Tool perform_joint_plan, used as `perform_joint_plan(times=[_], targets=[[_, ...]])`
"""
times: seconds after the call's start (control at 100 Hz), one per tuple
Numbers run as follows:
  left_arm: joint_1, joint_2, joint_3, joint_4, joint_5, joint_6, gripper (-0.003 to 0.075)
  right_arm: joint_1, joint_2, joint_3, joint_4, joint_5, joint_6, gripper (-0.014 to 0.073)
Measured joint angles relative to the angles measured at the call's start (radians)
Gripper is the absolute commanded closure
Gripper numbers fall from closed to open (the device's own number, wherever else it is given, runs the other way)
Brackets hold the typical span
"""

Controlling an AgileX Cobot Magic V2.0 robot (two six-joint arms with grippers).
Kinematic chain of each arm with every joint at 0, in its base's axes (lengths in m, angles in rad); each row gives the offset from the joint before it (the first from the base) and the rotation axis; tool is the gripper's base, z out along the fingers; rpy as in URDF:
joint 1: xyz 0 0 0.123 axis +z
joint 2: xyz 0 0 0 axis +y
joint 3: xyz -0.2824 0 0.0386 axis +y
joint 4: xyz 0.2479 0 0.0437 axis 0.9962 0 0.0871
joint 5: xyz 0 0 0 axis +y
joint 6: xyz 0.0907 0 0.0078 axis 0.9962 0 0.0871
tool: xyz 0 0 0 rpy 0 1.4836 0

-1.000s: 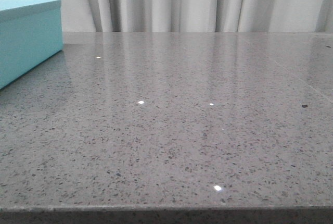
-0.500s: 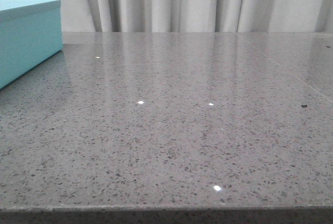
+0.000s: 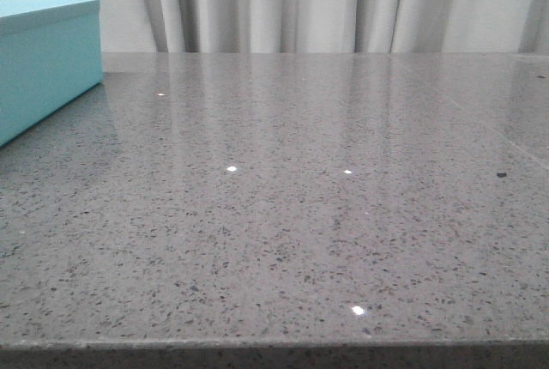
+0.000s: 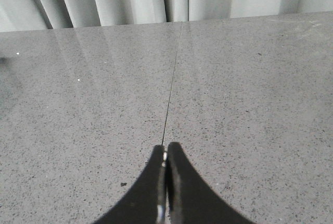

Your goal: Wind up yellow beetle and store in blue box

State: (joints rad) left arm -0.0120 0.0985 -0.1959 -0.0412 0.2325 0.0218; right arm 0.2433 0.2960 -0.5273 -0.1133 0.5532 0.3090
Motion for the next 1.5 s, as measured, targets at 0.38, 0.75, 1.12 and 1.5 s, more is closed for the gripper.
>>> perform_joint_plan(times=[0.38,0.75,1.12,1.5], targets=[[0.000,-0.103,0.158,0.030,-0.015,-0.087,0.0739,0.000,0.000,0.000,0.000,0.000,0.000,0.0661],[0.000,-0.103,0.196,0.034,-0.119,-0.101,0.0739,0.000,0.000,0.000,0.000,0.000,0.000,0.0661],[0.000,-0.103,0.196,0.034,-0.121,-0.101,0.0739,0.000,0.000,0.000,0.000,0.000,0.000,0.0661],[-0.001,-0.103,0.196,0.034,-0.121,-0.101,0.0739,0.000,0.000,0.000,0.000,0.000,0.000,0.0661]])
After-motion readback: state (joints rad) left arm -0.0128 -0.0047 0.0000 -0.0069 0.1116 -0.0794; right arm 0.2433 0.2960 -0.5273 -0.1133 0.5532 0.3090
